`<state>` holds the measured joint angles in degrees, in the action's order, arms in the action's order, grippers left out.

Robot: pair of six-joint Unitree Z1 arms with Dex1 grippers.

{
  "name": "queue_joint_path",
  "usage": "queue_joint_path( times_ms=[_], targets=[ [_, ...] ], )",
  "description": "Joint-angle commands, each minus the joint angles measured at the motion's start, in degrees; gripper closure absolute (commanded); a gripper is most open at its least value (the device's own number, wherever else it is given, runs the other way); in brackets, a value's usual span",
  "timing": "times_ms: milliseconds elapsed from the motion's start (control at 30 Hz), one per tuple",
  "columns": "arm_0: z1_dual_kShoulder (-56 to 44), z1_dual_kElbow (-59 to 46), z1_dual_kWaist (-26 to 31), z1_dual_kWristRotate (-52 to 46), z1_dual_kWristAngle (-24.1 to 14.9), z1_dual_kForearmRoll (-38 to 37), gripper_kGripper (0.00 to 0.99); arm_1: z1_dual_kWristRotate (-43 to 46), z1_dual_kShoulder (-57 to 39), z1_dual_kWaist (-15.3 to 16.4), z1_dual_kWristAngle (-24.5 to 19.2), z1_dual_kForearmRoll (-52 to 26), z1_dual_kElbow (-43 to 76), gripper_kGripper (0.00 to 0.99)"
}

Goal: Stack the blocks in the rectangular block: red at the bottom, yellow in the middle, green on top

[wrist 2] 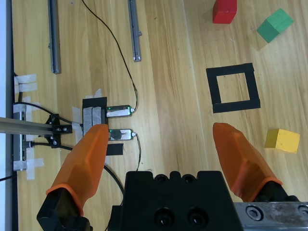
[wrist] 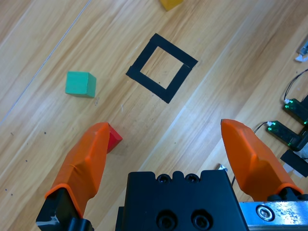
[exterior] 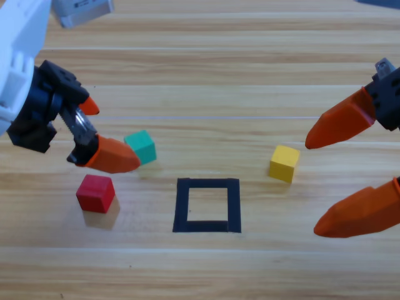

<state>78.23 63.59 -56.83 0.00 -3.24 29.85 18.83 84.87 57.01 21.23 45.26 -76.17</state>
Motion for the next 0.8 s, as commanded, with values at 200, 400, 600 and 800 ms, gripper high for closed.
queue_joint_path(
  times_ms=[200, 400, 600, 800],
  targets=[
    [1.93, 0.3, -1.18, -0.35, -0.28, 0.38, 0.0, 0.33, 3.11, 1.35, 0.21, 0.88, 2.26, 0.03],
    [2.19, 0.57, -1.18, -0.18, -0.28, 0.47, 0.0, -0.99, 0.38, 1.35, -1.02, 0.88, 2.78, 0.031],
    [2.45, 0.74, -1.18, -0.79, -0.71, 0.47, 0.0, -7.41, 1.35, 1.26, -13.24, 0.44, 2.96, 0.03],
    [5.44, 3.29, -0.13, -9.58, -5.28, 1.79, 0.016, -16.9, 12.77, -2.69, -24.22, 0.44, 0.15, 0.03]
  ],
)
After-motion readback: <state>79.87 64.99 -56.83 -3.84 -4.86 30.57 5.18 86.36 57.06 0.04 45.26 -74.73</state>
